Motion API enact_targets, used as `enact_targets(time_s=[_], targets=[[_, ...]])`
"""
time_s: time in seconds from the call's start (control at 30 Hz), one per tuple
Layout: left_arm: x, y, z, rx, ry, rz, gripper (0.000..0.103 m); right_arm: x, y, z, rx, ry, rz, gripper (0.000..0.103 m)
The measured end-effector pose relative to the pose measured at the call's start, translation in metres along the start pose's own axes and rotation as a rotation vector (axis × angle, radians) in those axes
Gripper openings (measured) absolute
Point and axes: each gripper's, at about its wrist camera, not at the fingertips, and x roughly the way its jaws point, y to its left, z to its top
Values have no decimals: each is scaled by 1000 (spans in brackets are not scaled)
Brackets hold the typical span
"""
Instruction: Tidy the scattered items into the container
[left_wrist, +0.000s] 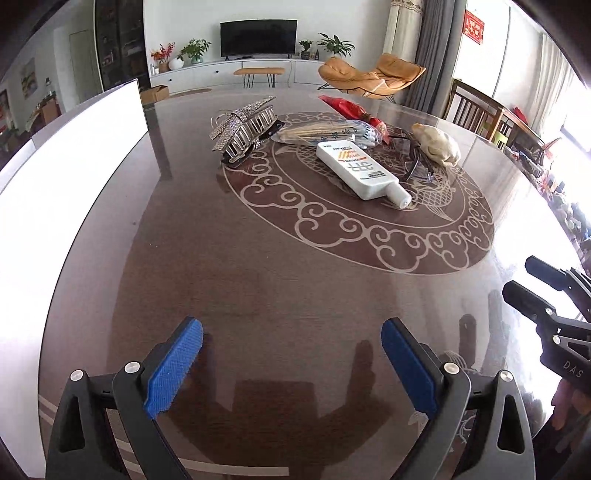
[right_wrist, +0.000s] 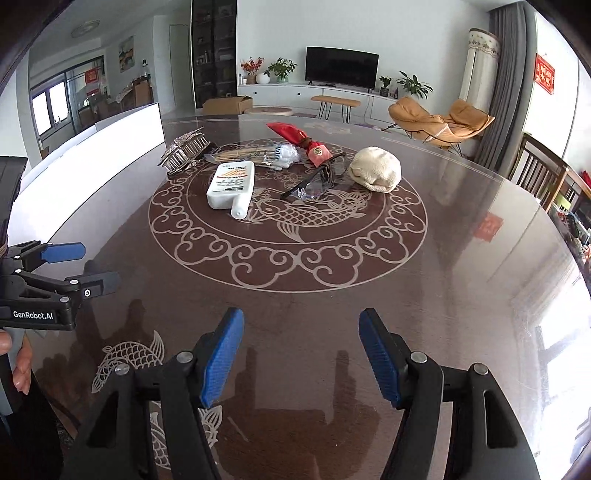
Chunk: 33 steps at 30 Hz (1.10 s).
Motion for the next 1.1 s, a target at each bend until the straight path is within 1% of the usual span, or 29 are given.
enact_targets(time_s=[0.07,0.13,0.33,0.4,0.47,0.77,1.1], targets=[[4,9,3,-33,1,-7,99,10,5,4,1,12,3,66],[6,14,2,-49,-15,-13,99,17,8,5,-1,23,10,66],[6,11,-2,-20,-39,10,99,27,14,-1,4,39,15,66],[7,11,-2,-28,-43,-1,102,26,11,-2,22,32,14,66],[7,12,-1,-31,-42,-8,103,28,8,-1,40,44,17,66],[10,5,0,2,-23,38,103,30,8,0,40,46,14,67],[10,4,-1,15,-15,55,103,30,8,0,40,46,14,67]])
